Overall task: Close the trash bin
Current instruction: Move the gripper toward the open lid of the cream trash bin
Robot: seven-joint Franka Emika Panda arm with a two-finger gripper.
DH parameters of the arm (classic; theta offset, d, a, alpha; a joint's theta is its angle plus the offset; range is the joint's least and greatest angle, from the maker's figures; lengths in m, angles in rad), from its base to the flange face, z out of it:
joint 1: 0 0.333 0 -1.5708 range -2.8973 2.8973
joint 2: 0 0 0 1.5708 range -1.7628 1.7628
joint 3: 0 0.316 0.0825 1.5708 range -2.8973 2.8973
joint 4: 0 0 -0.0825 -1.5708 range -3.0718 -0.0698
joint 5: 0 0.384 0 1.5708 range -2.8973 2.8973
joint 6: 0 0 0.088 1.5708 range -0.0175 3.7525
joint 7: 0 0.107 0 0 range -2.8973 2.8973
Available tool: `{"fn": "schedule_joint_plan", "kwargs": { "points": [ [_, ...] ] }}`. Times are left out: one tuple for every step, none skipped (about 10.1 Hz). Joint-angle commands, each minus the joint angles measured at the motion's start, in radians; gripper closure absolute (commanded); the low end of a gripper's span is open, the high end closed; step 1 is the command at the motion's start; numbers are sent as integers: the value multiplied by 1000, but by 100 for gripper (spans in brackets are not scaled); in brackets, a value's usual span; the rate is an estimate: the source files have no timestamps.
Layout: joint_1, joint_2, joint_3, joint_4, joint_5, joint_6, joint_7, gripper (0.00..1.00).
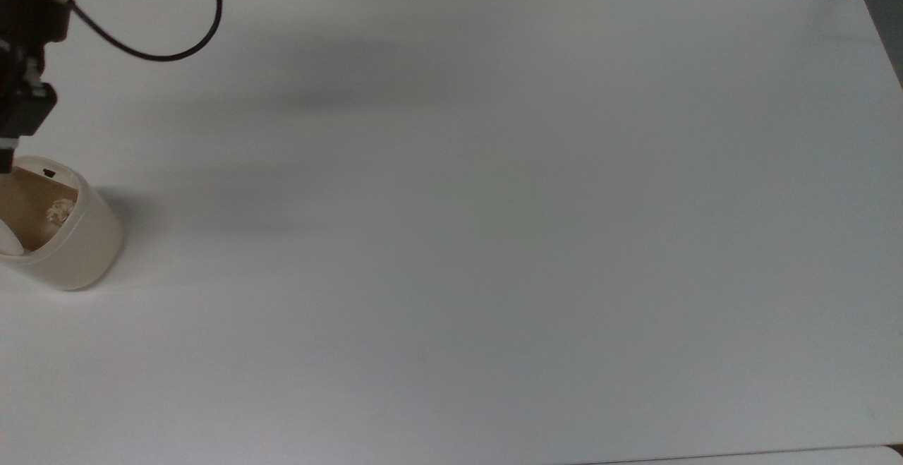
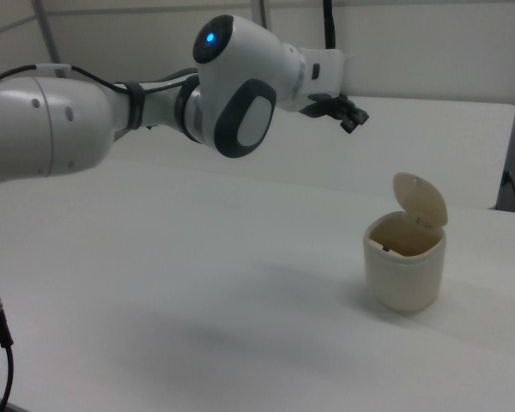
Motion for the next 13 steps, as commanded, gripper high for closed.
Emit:
{"fn": "schedule_joint_plan", "kwargs": {
  "points": [
    [-49,111,-3,129,10,17,37,100],
    [-66,118,-1,133,7,17,22,100],
    [-87,118,-1,126,7,17,-12,100],
    [-97,119,-1,122,9,16,-49,100],
    [-98,134,-1,110,9,17,-52,100],
    [-101,151,-1,110,7,17,-54,100],
    [-105,168,-3,110,3,19,-54,100],
    [-108,176,-1,110,3,19,-58,100],
    [-114,174,-1,108,1,19,-61,100],
    [-115,173,-1,105,3,19,-83,100],
    [-121,162,-1,81,4,19,-110,100],
    [-126,151,-1,65,3,17,-118,100],
    [-129,147,-1,53,3,17,-139,100]
  ]
}}
